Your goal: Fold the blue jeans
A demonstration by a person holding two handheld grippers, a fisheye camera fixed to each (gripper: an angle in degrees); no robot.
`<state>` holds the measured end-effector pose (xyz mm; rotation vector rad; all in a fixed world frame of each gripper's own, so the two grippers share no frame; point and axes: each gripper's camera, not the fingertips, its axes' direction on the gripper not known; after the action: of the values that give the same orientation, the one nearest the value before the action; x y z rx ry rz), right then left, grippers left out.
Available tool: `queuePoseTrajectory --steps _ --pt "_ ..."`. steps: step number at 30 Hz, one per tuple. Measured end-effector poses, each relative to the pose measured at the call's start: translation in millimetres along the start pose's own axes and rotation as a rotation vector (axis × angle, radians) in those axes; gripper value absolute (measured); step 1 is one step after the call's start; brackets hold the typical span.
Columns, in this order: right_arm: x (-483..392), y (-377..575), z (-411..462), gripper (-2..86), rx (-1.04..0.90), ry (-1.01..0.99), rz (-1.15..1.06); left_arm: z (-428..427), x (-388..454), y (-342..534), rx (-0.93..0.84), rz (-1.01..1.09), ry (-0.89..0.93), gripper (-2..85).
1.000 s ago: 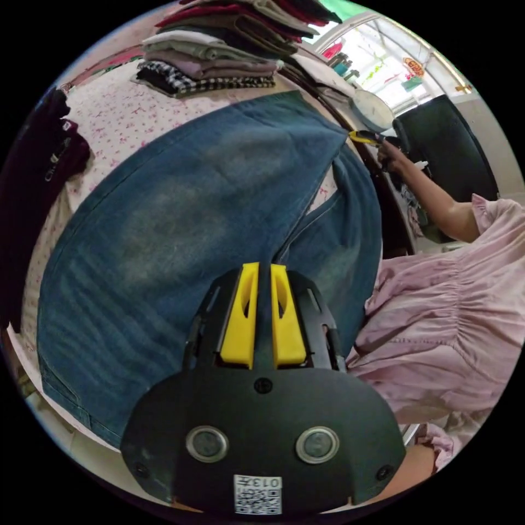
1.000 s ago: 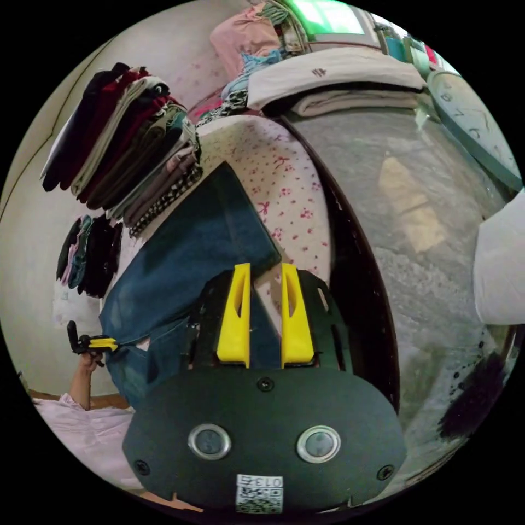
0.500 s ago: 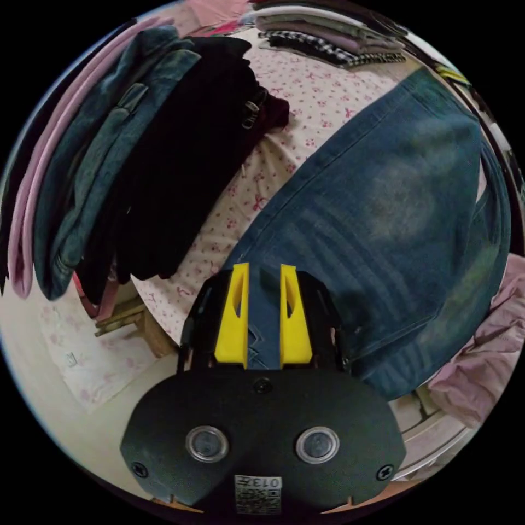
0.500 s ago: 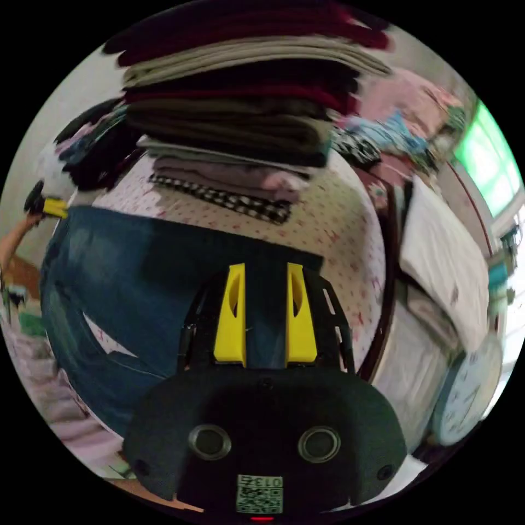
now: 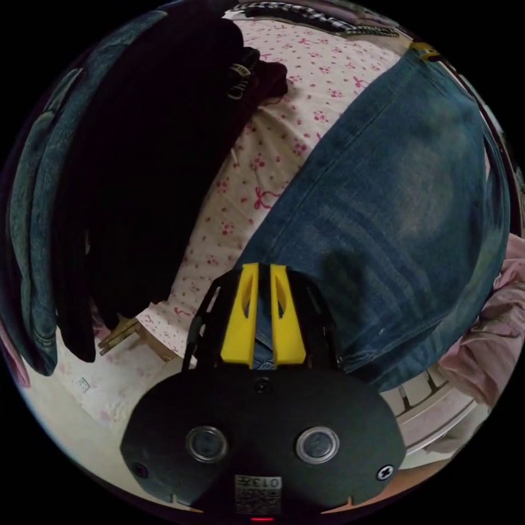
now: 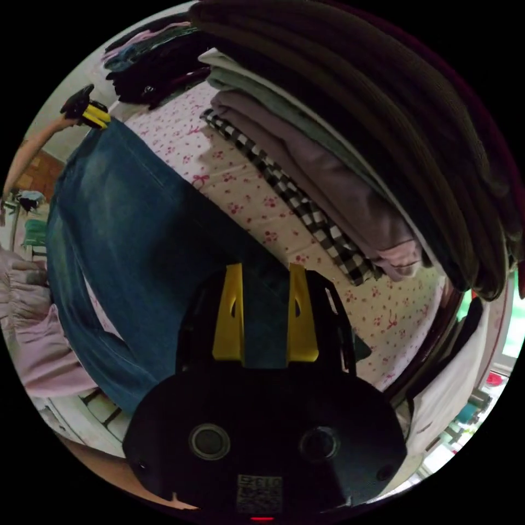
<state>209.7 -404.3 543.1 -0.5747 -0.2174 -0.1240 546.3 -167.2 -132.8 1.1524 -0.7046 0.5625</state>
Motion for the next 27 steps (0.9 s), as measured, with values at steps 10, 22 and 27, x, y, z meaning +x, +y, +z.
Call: queuePoseTrajectory --steps 10,22,27 --pt "-44.7 22.2 -49.2 2.9 0.138 0.259 0.070 -73.7 18.8 67.9 0.225 -0.233 -0.122 0.2" --pt "-28.2 91.9 -47.5 5.1 0.230 0.282 0.447 -74.0 41.6 109.4 0.461 -0.373 0.049 5.2" --pt "-42.6 195.8 -50.7 8.0 0.222 0.196 0.589 -91.7 154.7 108.7 0.522 0.058 0.227 6.9"
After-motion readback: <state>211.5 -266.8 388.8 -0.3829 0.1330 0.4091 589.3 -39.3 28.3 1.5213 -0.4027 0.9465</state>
